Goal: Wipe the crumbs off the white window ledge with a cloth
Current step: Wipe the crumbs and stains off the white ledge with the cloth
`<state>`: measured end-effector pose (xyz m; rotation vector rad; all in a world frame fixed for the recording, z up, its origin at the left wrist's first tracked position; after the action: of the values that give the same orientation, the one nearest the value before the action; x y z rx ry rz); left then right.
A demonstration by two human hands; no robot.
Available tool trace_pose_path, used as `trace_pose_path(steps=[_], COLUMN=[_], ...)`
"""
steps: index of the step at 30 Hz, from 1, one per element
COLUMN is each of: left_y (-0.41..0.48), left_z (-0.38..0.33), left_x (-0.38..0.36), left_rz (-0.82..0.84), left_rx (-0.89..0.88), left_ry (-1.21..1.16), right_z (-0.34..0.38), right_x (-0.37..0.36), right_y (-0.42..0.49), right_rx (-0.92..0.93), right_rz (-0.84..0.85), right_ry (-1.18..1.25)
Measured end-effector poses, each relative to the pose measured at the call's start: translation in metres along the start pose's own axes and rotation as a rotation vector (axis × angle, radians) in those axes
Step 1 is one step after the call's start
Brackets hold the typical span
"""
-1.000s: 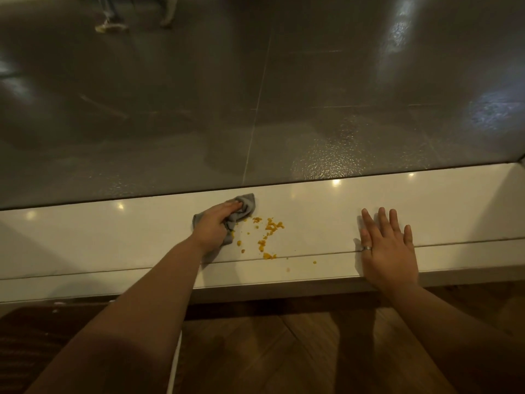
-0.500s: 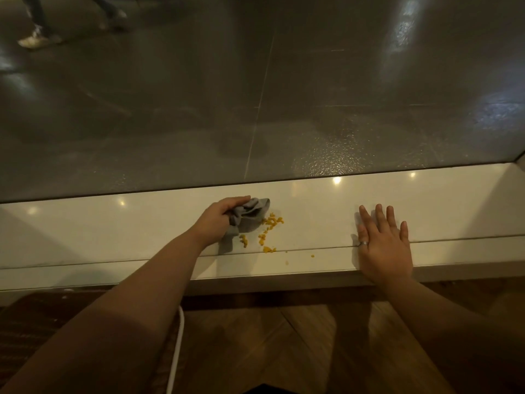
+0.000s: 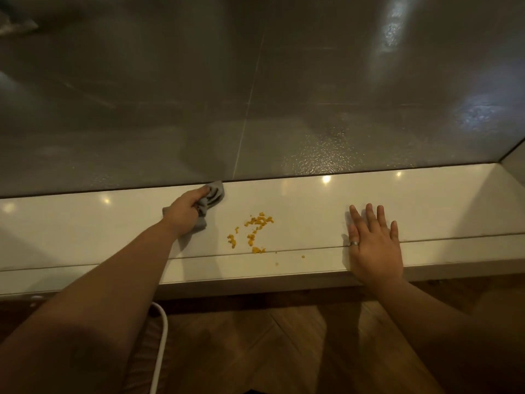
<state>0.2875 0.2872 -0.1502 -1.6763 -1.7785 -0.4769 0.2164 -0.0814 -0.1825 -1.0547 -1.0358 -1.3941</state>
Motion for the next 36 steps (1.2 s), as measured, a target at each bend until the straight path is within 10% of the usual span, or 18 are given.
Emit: trace_pose_path(steps=[36], left_y=[-0.037], left_z=[-0.052], left_x=[-0.055], left_rz=[0.313], left_rx=[-0.106], left_ry=[-0.027], right_z=[0.0], right_x=[0.001], right_y=[-0.001], right_rx=[-0.005], right_rz=[0.041], right_ry=[0.009])
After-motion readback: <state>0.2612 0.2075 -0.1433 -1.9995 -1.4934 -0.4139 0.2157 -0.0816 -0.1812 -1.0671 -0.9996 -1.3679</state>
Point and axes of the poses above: each hand's wrist, its own y-axis towards the middle knuckle, its own x-axis out of the back of the hand, z = x × y, the point moved 3 cm from there along y, towards the middle knuckle
